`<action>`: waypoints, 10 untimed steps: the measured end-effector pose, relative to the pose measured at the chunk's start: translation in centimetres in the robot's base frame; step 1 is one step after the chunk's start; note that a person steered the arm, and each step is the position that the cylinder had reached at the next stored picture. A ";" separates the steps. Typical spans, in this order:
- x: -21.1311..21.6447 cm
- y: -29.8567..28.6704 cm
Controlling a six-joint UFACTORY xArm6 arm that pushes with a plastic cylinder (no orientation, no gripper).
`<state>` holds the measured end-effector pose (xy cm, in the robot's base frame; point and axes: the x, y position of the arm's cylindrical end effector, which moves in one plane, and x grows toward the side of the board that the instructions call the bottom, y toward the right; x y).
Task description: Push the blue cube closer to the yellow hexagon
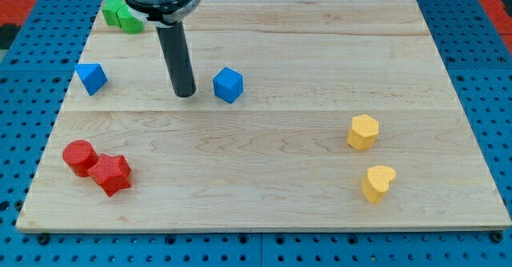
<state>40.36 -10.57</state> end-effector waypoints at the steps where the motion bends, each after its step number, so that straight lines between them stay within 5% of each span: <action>1: 3.0 5.2; 2: 1.4 9.9; 3: -0.2 0.1; 4: -3.5 -0.8; 6: -2.8 13.3; 9: -2.5 22.5; 10: -6.7 23.0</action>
<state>33.63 12.43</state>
